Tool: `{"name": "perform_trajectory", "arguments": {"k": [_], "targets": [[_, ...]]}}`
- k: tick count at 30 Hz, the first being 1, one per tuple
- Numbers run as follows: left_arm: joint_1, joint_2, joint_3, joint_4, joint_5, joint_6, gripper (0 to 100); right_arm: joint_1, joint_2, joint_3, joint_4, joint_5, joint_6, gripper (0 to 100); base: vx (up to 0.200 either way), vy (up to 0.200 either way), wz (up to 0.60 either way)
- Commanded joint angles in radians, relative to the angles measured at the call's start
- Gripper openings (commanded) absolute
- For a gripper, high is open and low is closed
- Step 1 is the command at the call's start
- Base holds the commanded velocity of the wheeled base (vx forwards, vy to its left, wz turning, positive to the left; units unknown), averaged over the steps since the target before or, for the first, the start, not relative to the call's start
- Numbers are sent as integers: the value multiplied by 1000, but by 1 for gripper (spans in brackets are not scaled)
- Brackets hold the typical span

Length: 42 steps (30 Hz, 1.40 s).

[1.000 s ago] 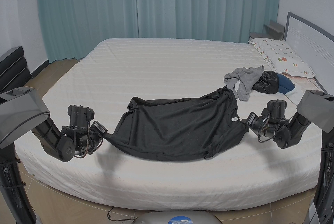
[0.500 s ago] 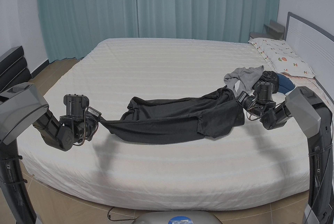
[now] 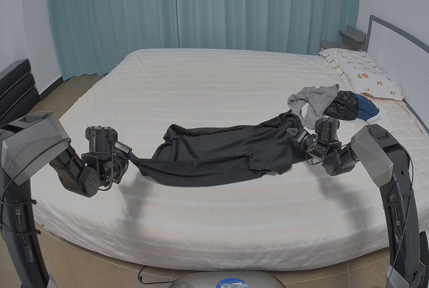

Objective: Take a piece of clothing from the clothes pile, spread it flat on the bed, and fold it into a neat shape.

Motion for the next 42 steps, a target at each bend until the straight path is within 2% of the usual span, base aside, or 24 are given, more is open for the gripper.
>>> {"name": "perform_trajectory", "arguments": {"k": [1,4,8,10,12,13,14,28,29,42], "targets": [[0,0,6,1,0,-1,0,-22,-102,111,-11,25,11,100,0,0,0],[0,-2,8,3,0,1,0,-22,-154,183,-11,42,13,100,0,0,0],[0,-3,11,6,0,-1,0,-11,-241,338,-11,139,31,100,0,0,0],[0,-3,11,7,0,-1,0,-10,-249,360,-11,157,34,100,0,0,0],[0,-6,14,7,0,-1,0,-2,-264,438,-12,234,39,100,0,0,0],[0,-6,14,7,0,-1,0,-2,-264,438,-12,234,39,100,0,0,0],[0,-8,19,6,0,-1,0,3,-257,459,-12,264,39,100,0,0,0],[0,-5,19,7,0,-1,0,49,-192,429,-45,275,66,100,0,0,0],[0,-3,19,7,0,-1,0,49,-194,429,-43,274,66,0,0,0,0],[-9,-8,42,9,-2,9,0,33,-261,516,-34,274,65,0,0,0,0]]}}
